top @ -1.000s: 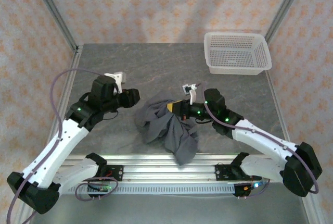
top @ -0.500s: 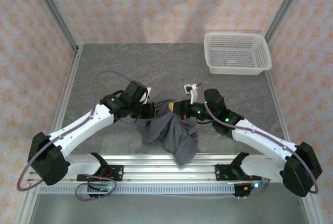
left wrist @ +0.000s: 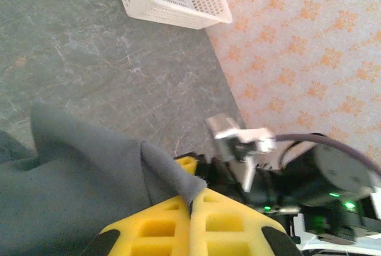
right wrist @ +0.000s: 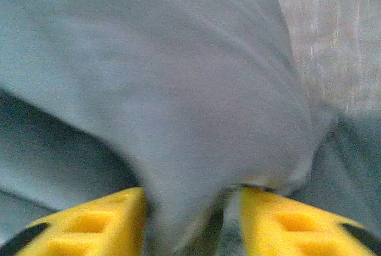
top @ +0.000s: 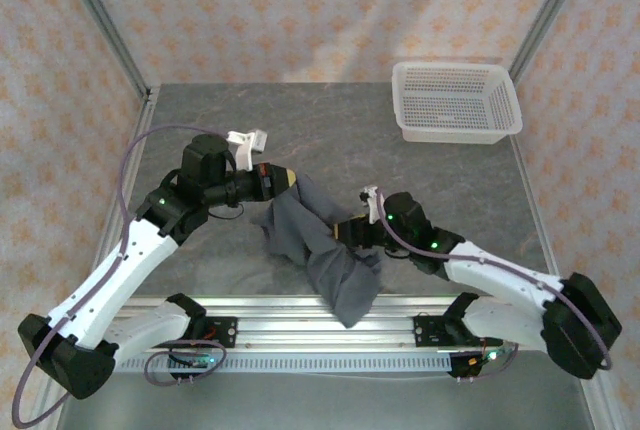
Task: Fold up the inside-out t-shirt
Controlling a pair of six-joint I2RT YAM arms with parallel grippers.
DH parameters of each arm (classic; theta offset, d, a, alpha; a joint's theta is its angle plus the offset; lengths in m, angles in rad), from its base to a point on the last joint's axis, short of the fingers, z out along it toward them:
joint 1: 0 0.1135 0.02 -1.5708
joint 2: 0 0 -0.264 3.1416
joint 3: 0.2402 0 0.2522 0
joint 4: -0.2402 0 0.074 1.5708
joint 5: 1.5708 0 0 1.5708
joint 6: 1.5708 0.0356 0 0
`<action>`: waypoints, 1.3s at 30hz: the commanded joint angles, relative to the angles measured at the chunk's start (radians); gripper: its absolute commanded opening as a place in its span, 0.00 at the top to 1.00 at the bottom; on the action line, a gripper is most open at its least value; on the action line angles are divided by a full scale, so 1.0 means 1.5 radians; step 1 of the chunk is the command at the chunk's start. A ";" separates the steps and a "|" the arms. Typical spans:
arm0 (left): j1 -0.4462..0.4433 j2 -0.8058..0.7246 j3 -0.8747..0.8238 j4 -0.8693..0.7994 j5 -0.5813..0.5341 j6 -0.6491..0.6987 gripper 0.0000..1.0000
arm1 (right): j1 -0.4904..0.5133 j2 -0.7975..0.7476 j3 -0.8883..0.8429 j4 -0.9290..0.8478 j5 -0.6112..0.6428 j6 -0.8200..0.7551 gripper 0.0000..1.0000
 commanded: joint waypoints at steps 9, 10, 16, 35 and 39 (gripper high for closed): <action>-0.001 0.003 0.002 0.016 0.067 0.021 1.00 | 0.072 0.044 0.156 -0.007 0.135 -0.329 0.34; -0.001 0.001 0.005 0.013 0.070 0.026 1.00 | 0.072 0.062 0.172 -0.012 0.134 -0.333 0.34; -0.004 -0.016 0.009 -0.006 0.068 0.042 1.00 | 0.072 0.160 0.246 -0.034 0.063 -0.338 0.56; 0.060 0.053 -0.079 -0.056 -0.338 0.141 0.37 | -0.018 -0.053 0.164 0.088 -0.053 -0.014 1.00; 0.057 -0.050 -0.086 -0.111 -0.372 0.138 0.30 | -0.045 -0.024 0.164 0.112 -0.033 0.014 1.00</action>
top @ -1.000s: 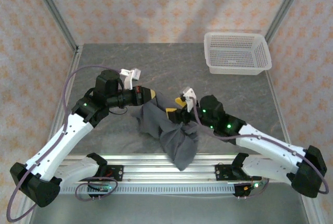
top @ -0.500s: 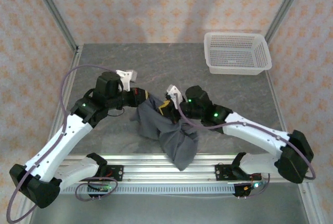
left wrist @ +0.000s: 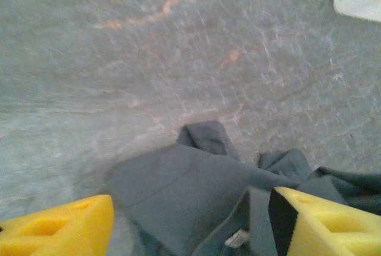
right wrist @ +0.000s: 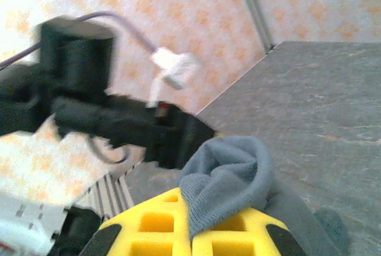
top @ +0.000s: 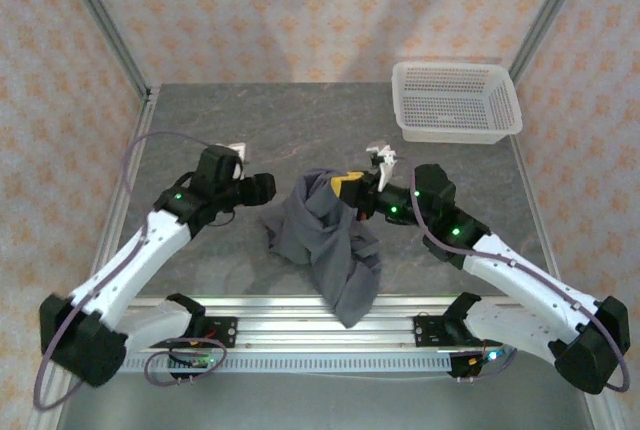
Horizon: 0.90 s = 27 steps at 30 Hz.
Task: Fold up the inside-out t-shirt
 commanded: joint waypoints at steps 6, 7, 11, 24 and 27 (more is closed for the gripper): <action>-0.092 -0.126 -0.014 0.061 0.088 -0.069 0.37 | -0.016 0.067 0.030 0.064 0.018 0.053 1.00; -0.115 -0.112 -0.009 0.075 0.096 -0.075 0.37 | -0.016 0.073 0.033 0.068 0.010 0.057 1.00; -0.154 -0.003 0.037 0.070 0.074 -0.103 0.31 | -0.016 0.089 0.042 0.081 -0.022 0.073 1.00; -0.143 0.110 0.018 0.216 0.157 -0.237 0.86 | -0.016 0.057 -0.023 0.168 -0.077 0.139 1.00; -0.115 0.098 -0.014 0.300 0.245 -0.292 1.00 | -0.029 0.017 -0.060 0.159 0.016 0.144 1.00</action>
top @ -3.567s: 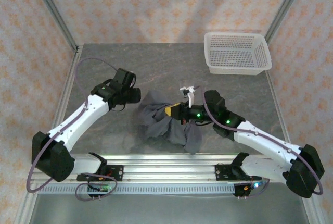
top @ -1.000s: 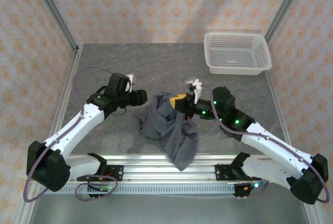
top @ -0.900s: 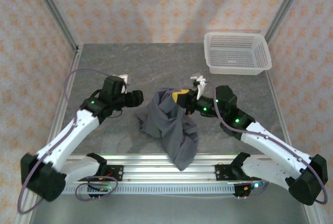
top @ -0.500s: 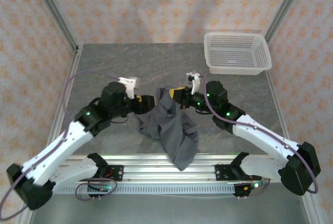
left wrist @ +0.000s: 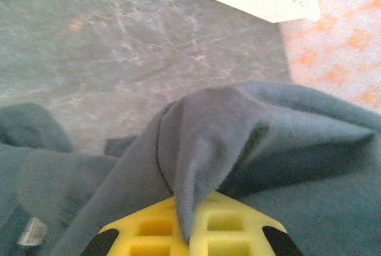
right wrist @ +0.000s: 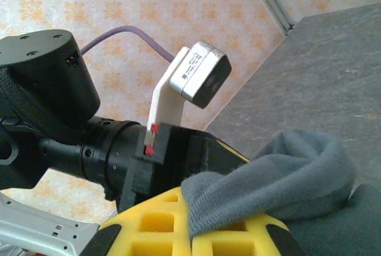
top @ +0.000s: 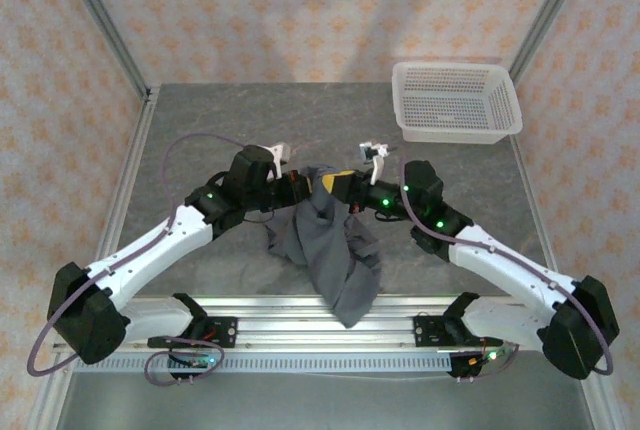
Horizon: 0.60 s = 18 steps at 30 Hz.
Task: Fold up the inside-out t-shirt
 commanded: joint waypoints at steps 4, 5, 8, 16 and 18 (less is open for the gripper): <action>0.085 -0.084 -0.091 0.336 0.196 -0.169 1.00 | -0.067 -0.064 -0.133 0.126 0.092 0.058 1.00; 0.088 -0.102 -0.081 0.337 0.209 -0.163 1.00 | -0.068 -0.058 -0.159 0.137 0.090 0.051 1.00; 0.084 -0.132 -0.044 0.291 0.233 -0.127 1.00 | -0.059 -0.015 -0.202 0.151 0.035 0.042 0.96; 0.083 -0.155 -0.027 0.195 0.230 -0.055 1.00 | 0.042 -0.105 -0.116 -0.091 0.178 -0.135 0.55; 0.081 -0.157 -0.031 0.189 0.227 -0.049 1.00 | 0.073 -0.125 -0.086 -0.127 0.226 -0.221 0.49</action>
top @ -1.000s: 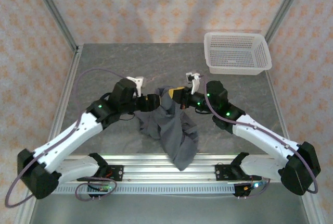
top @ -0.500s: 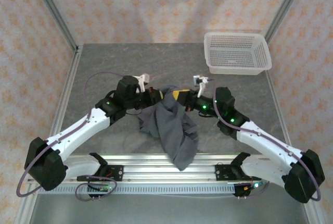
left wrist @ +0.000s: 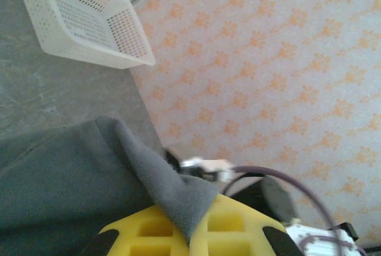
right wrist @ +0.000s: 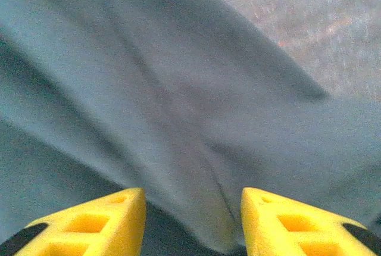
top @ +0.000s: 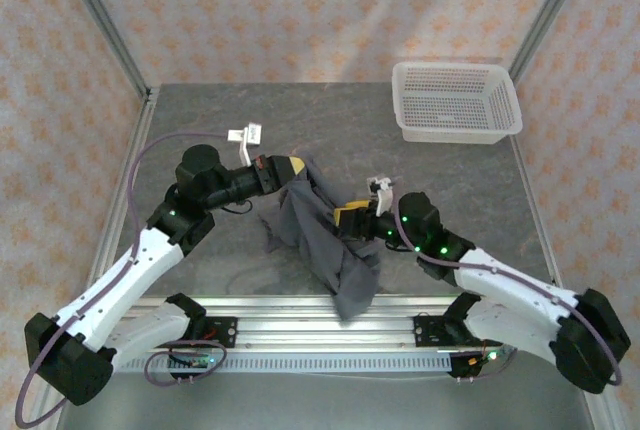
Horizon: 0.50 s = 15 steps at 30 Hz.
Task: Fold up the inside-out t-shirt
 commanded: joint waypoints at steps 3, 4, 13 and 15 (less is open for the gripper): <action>-0.009 -0.005 0.014 -0.017 0.017 0.040 1.00 | 0.062 -0.029 0.094 -0.058 0.118 -0.242 0.33; -0.012 -0.005 0.017 -0.024 0.017 0.046 1.00 | 0.067 -0.016 0.108 -0.047 0.104 -0.268 0.31; -0.028 -0.021 0.043 -0.089 -0.009 0.094 1.00 | 0.068 0.161 0.247 -0.042 0.135 -0.294 0.51; -0.028 -0.029 0.048 -0.121 -0.031 0.114 1.00 | 0.067 0.168 0.261 -0.055 0.105 -0.287 0.82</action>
